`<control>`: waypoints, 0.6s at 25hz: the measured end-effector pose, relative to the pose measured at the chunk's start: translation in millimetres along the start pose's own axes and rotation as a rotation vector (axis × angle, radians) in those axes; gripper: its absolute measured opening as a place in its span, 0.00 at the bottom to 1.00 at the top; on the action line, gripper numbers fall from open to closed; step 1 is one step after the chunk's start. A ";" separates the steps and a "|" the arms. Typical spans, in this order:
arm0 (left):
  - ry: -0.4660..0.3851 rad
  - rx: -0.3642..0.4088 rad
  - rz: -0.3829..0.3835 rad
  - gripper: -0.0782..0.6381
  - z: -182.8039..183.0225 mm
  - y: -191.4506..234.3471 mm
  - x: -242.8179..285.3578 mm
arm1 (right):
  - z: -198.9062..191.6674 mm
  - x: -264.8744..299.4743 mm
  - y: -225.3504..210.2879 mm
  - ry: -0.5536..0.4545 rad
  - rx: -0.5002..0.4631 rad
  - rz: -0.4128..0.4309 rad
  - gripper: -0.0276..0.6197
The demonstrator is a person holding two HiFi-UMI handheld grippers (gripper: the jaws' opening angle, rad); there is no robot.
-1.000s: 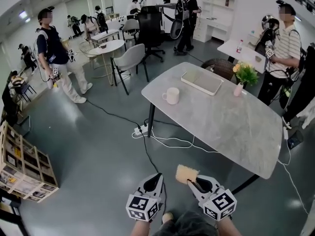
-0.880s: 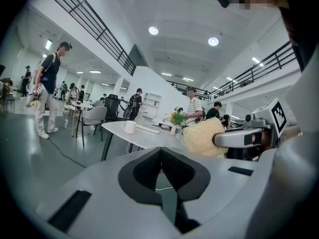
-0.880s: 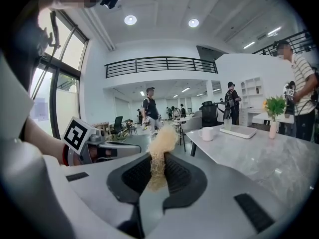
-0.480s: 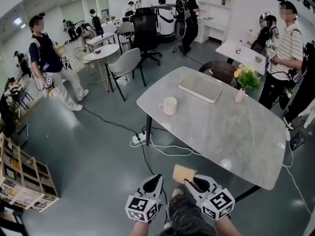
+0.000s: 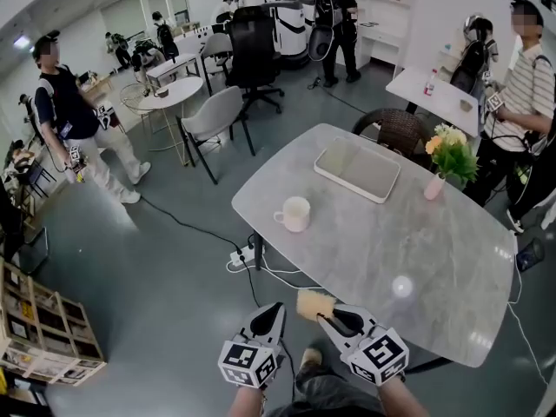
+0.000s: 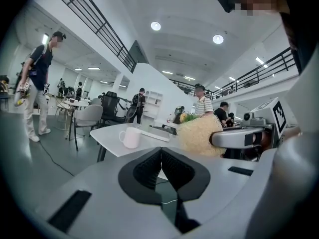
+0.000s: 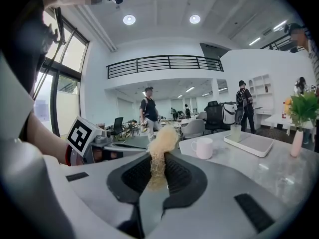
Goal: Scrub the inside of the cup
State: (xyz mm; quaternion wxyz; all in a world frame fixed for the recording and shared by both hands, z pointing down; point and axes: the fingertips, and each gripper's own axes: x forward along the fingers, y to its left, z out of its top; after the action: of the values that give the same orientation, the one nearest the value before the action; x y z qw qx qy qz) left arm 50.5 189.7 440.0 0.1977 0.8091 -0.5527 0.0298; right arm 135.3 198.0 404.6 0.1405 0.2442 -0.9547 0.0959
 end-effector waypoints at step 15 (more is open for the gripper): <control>0.012 0.000 -0.031 0.13 28.5 24.6 87.7 | 20.2 43.0 -78.2 0.004 0.002 0.002 0.14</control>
State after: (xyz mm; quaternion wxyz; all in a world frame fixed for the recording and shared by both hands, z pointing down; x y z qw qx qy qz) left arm 57.3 94.6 444.2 0.2013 0.8174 -0.5388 0.0314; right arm 133.3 106.6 408.1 0.1422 0.2433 -0.9545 0.0974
